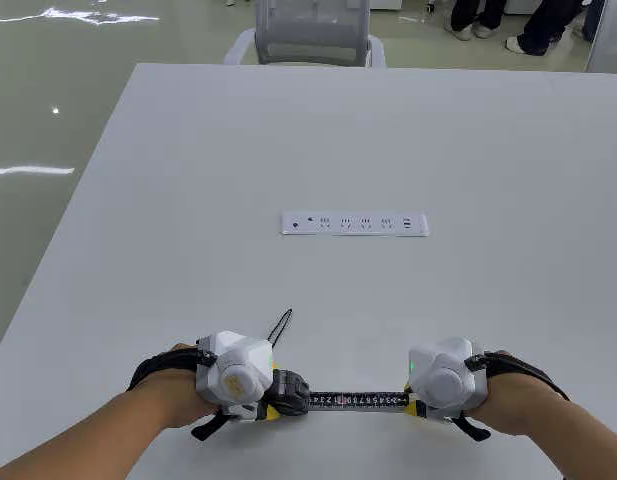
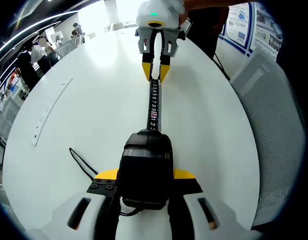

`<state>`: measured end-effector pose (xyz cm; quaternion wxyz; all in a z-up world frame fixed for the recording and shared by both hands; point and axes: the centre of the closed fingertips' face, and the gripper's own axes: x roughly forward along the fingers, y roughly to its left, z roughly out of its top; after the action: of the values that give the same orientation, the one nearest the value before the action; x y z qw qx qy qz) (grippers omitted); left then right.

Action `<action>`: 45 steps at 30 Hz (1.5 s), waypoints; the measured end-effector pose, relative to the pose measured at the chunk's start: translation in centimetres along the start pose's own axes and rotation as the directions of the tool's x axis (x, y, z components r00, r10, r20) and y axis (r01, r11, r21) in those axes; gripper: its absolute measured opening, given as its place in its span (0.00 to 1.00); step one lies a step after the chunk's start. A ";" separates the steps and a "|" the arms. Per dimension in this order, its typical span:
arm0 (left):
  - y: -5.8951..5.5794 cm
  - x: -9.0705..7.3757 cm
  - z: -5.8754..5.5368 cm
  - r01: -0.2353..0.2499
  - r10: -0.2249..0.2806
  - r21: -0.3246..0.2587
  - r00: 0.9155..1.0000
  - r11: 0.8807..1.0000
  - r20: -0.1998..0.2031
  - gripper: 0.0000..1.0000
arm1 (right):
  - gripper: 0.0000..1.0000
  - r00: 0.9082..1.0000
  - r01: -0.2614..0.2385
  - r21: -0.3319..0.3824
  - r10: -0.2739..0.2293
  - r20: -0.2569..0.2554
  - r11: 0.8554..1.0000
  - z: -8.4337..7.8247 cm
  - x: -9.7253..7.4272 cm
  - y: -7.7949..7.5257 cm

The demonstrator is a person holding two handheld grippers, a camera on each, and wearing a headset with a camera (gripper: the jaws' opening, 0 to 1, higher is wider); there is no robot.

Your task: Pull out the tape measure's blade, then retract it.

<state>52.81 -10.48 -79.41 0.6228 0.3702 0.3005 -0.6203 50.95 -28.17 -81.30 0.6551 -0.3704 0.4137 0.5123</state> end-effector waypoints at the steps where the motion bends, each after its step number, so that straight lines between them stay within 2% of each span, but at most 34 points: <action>1: 0.0 0.0 0.0 0.000 0.000 0.000 1.000 1.000 0.000 0.32 | 0.11 1.000 0.001 0.003 -0.001 0.000 1.000 -0.1 -0.1 0.0; 45: 0.1 0.0 0.1 -0.002 0.002 -0.005 1.000 1.000 -0.001 0.33 | 0.11 1.000 0.007 0.018 -0.007 -0.011 1.000 -2.0 -0.8 -0.4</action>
<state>52.87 -10.56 -79.37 0.6240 0.3694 0.3021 -0.6188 50.90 -30.34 -81.24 0.6579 -0.3687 0.4206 0.5043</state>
